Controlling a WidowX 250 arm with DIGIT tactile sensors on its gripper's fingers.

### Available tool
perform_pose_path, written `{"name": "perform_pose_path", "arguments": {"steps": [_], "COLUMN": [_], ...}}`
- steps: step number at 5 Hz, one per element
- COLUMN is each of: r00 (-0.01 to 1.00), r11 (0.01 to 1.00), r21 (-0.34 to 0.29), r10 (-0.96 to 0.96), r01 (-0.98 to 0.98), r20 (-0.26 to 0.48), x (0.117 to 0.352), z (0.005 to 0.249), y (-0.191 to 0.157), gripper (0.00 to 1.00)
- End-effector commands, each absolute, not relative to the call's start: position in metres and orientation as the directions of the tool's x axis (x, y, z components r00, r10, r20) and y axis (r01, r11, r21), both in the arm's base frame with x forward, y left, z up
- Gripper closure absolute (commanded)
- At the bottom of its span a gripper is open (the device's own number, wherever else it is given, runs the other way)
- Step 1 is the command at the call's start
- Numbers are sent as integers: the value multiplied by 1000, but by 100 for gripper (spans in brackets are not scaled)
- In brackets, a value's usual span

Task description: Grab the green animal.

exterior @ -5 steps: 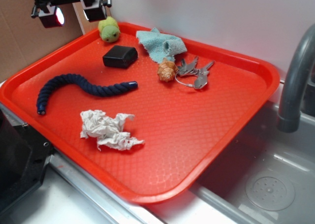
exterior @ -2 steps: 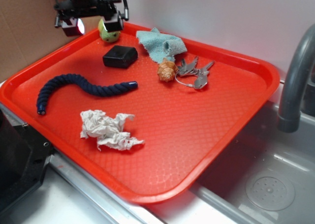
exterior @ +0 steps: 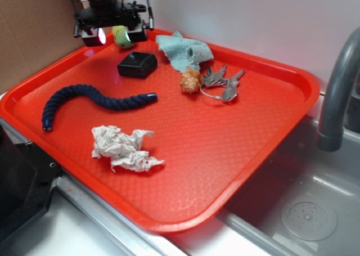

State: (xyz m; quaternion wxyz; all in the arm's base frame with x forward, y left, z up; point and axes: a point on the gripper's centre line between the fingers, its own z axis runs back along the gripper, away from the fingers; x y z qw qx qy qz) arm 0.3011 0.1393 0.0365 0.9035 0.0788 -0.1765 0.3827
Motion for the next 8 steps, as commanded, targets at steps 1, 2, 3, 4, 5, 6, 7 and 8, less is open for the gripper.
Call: {"name": "perform_pose_path", "arguments": {"steps": [1,2,3,4,5,6,7,8], "r00": [638,634,625,643,652,643,631,663], "r11": [705,690,681,694,711,713,677,667], "r21": [-18,-3,-6,0,-6,-99,-155,-184], "r10": [651,666,675,667,648,676,731,743], "r01": [-709,-723,-732,-720,-703,-694,-720,-721], "r20": [411,394,392,376,394,362,261,96], "x": [325,325,319,307,283,246,228,222], "z": [41,32,28,40,81,123,136,140], "y": [160,165,171,166,142,108,96,82], "gripper": [0,17,100,100,100,100,100,100]}}
